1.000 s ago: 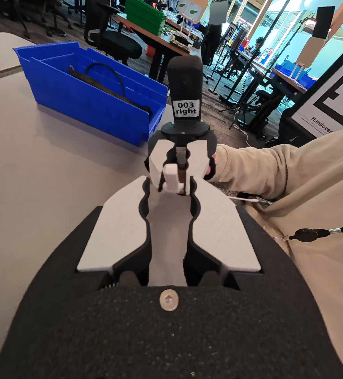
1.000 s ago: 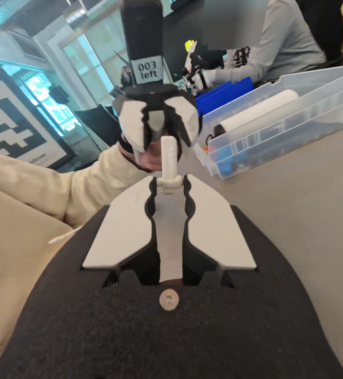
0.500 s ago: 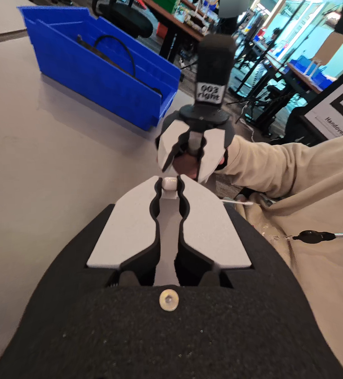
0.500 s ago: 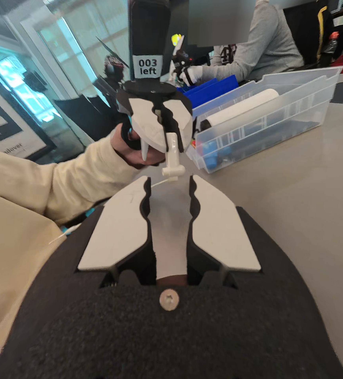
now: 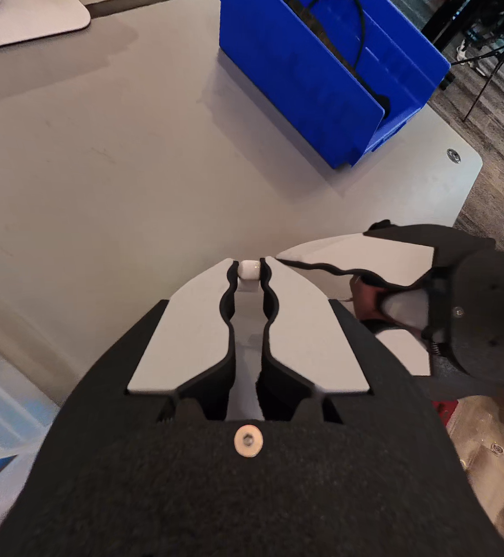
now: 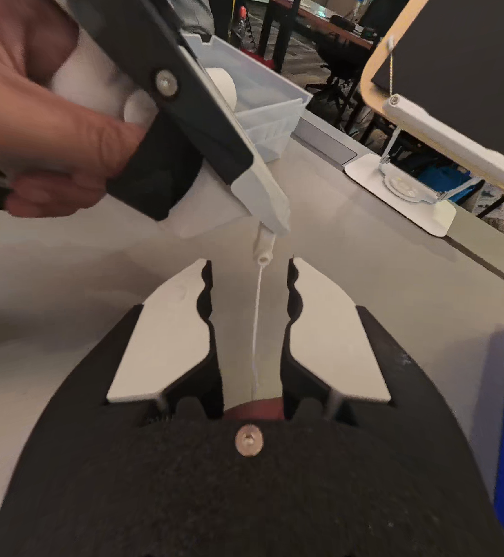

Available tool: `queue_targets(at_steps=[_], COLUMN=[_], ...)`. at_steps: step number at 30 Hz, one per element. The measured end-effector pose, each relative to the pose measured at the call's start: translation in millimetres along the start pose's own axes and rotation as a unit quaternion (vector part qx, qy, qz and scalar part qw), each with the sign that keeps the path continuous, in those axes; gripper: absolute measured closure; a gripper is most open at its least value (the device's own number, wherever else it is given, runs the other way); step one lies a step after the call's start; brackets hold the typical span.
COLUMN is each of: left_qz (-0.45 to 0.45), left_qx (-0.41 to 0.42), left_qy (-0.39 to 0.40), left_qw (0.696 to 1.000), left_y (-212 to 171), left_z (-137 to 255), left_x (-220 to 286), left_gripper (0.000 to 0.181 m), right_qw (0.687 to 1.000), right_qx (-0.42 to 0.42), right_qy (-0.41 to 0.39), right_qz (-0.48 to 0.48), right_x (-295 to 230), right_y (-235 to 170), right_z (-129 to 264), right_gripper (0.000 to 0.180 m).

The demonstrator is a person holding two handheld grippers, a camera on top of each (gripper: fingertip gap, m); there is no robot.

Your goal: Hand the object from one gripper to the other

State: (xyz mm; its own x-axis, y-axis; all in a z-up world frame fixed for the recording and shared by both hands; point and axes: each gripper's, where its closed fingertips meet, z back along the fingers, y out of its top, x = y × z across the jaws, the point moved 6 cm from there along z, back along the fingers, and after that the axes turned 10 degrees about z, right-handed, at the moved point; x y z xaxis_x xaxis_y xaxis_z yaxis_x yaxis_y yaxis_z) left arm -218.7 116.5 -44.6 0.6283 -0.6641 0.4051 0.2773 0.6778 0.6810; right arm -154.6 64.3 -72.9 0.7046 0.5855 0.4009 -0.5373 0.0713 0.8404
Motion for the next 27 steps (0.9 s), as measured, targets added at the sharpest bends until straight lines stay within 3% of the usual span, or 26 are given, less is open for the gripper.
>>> queue_targets(at_steps=[6,8,15,17,19,22,23,27], left_qz=[0.006,0.002,0.008,0.009,0.007,-0.002,-0.007,-0.077], left_qx=[-0.010,-0.011,0.002,0.035,0.117,0.219,0.214,0.246], left_qy=[-0.020,-0.014,-0.043,-0.063,-0.064,-0.002,0.007,0.092], left_qw=[1.000,1.000,0.999,0.997,0.991,0.976,0.977,0.962], left_y=[-6.3,-6.8,-3.7,-6.5,-20.5,-61.5,-65.8,-71.1], left_z=[-4.3,-5.9,-2.6,8.0,24.3,40.3,45.0,57.0], left_x=[7.1,9.7,13.5,11.9,2.4,-13.9,-12.6,-15.5], left_gripper=[0.167,0.167,0.166,0.154,0.143,0.141,0.132,0.133], right_qw=[1.000,1.000,0.999,0.999,0.999,0.999,0.999,0.997], right_qx=[0.005,0.001,0.020,0.020,0.023,0.022,0.022,0.025], right_qy=[0.007,0.012,0.026,0.024,0.020,0.011,0.009,0.010], right_qz=[-0.030,-0.025,-0.031,-0.028,-0.026,-0.032,-0.040,-0.070], right_x=[10.7,12.0,17.4,20.1,25.5,39.5,44.6,67.4], right_y=[-5.1,-7.2,-7.0,-8.3,-10.6,-17.5,-20.2,-24.4], right_z=[-5.6,-6.8,-2.5,-0.4,3.2,8.9,9.7,14.7], right_gripper=[0.146,0.161,0.168,0.168,0.168,0.168,0.168,0.168])
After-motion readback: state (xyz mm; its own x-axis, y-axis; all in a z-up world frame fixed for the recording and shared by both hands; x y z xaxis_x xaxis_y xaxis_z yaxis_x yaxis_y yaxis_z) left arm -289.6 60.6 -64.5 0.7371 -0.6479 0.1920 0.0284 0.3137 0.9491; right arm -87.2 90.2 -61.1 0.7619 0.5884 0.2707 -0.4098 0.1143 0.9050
